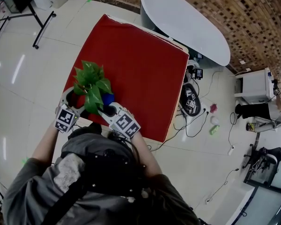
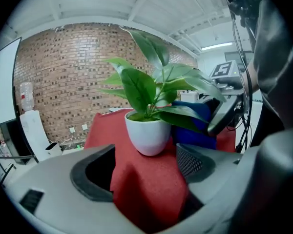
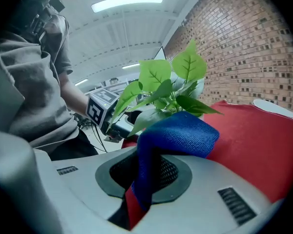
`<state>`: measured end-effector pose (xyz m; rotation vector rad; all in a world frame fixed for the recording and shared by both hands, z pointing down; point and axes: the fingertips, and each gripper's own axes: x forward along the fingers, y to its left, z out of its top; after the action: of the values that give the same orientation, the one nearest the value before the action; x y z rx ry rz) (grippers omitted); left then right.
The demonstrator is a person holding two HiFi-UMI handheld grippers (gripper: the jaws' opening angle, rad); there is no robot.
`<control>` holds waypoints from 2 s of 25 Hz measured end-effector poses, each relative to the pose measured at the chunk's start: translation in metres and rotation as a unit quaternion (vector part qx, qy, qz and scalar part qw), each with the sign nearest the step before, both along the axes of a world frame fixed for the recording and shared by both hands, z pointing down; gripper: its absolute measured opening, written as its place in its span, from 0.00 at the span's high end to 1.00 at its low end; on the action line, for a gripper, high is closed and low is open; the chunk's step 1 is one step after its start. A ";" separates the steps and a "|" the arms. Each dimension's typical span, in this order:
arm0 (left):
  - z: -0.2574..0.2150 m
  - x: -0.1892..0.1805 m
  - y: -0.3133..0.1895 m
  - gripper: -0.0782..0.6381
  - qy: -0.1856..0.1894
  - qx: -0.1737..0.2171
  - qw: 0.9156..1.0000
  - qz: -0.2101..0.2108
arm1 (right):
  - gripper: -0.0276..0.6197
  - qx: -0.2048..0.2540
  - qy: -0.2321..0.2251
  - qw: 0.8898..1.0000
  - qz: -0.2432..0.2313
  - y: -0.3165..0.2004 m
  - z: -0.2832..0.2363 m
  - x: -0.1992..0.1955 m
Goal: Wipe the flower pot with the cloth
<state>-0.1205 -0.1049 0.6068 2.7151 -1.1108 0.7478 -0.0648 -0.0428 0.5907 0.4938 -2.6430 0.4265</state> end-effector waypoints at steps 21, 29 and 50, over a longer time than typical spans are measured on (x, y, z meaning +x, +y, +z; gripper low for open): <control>-0.007 0.048 -0.032 0.32 0.045 0.012 0.998 -0.033 | 0.84 -0.003 0.020 0.992 0.128 -0.027 -0.005 0.118; -0.001 0.042 -0.037 0.32 0.055 -0.002 0.998 0.038 | 0.84 0.014 0.037 0.997 0.070 -0.096 0.002 0.087; 0.002 0.069 -0.063 0.31 0.072 -0.034 0.961 0.264 | 0.84 -0.016 0.046 0.997 0.063 -0.144 0.013 0.070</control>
<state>-0.0511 -0.1679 0.6085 2.9704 -0.3139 0.6101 0.0049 -0.1872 0.6040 0.6566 -2.5225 0.4712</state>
